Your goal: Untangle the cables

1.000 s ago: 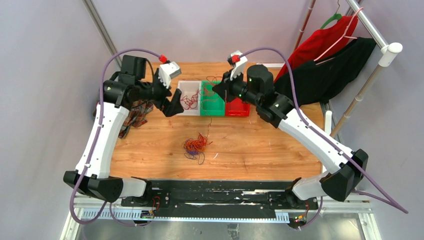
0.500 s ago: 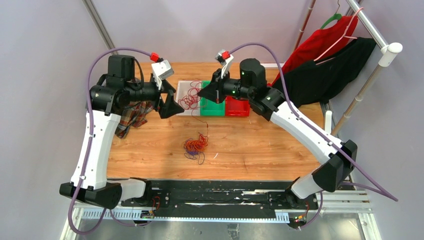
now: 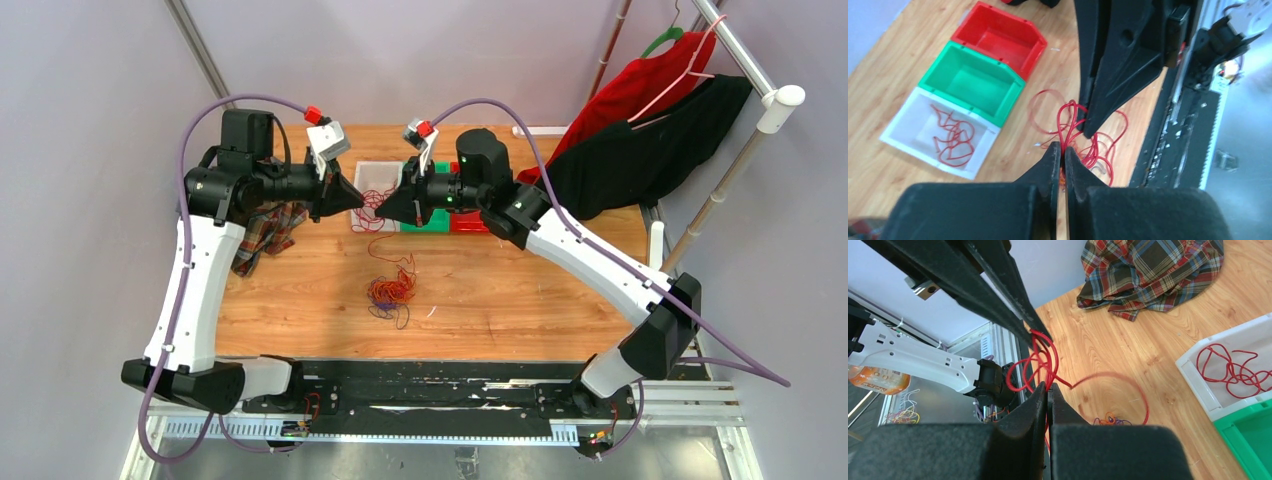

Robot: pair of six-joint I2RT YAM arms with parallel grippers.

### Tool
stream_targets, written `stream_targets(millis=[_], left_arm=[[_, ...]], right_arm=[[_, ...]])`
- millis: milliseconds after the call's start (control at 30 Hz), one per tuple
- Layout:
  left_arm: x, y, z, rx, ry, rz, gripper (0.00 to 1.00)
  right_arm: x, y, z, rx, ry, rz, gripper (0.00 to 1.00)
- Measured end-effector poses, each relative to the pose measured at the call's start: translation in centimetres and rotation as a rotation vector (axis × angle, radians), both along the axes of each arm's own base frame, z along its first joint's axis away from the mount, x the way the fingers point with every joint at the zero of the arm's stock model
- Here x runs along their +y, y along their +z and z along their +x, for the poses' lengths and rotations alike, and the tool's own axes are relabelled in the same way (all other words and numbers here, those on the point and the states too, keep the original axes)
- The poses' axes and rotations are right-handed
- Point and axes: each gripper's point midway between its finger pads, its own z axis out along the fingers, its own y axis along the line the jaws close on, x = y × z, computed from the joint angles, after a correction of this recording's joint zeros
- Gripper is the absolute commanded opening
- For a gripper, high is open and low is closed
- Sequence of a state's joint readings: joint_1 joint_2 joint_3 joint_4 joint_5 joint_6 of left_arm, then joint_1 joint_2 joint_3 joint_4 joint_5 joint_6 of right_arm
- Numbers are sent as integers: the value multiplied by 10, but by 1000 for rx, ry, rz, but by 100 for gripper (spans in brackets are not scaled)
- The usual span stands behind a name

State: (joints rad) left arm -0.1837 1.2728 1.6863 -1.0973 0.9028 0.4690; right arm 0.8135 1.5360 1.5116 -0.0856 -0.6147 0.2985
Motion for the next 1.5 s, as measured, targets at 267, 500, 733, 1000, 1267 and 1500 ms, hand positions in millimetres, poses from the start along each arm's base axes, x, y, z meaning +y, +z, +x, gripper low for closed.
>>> stream_targets(millis=[267,500,733,1000,1267,1500], left_arm=[[1,-1,-1,-17,-6,10,1],[3,-3,-1,-15,26,41,0],[10,28,6,-93,109,46,1],[11,49,3,-138,128,26,1],[12,81,-4,-274,103,16,1],[12,87,-4,-330,80,30,0]], right_arm=[[2,-8,-3,7,19,0,1],[-2,-19,5,7,-40,-25,36],[-26,-51,5,9,-142,-65,58],[-31,-47,-1,-11,-148,-8,66],[-23,-53,-1,-16,-134,24,67],[-5,-74,-7,-44,-149,-31,67]])
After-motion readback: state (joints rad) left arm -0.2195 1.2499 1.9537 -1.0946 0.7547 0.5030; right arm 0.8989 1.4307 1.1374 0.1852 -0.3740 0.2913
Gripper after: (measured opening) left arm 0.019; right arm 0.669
